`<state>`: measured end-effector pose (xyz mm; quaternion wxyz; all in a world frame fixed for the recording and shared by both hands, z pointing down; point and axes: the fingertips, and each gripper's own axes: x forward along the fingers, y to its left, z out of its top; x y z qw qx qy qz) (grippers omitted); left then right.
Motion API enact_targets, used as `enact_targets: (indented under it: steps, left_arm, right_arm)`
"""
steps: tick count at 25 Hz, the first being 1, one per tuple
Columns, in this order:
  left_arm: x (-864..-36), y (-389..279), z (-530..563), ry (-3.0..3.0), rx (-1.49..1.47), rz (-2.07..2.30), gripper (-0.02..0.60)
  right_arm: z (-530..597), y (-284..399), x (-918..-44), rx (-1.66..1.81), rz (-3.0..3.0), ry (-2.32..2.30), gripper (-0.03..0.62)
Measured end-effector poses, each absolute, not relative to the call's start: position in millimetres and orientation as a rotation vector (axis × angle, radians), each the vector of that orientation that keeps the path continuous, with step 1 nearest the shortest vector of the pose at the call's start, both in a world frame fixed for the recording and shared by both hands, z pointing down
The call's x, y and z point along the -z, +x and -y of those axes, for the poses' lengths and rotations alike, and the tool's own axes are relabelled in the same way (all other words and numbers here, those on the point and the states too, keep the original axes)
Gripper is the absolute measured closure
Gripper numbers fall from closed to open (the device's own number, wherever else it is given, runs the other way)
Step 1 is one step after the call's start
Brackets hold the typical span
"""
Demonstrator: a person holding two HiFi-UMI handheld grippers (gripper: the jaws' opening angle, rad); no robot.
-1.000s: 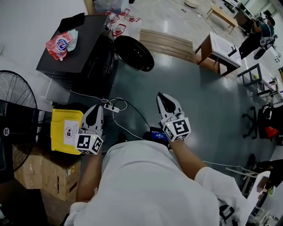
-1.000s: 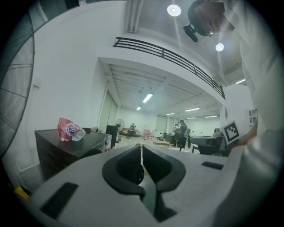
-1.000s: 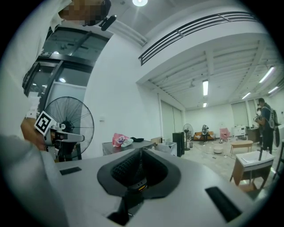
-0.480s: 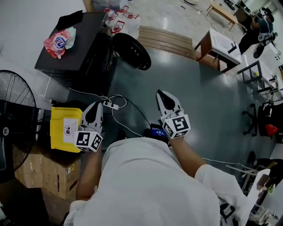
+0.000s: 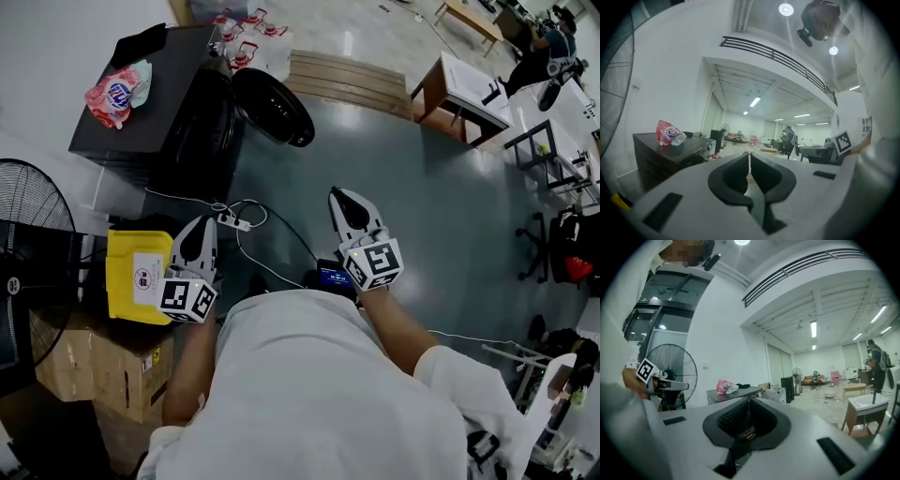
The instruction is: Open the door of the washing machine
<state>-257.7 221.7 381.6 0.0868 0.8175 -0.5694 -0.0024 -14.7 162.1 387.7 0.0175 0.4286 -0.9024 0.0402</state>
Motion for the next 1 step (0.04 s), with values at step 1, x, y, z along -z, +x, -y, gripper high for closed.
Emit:
enact_targets:
  steps: [1]
  left_arm:
    - [-381.9,-255.7,-220.8,2.435,0.006,1.696,0.561]
  right_arm:
    - [-160.9,-12.7,-387.9,-0.127,2.805,1.331,0.554]
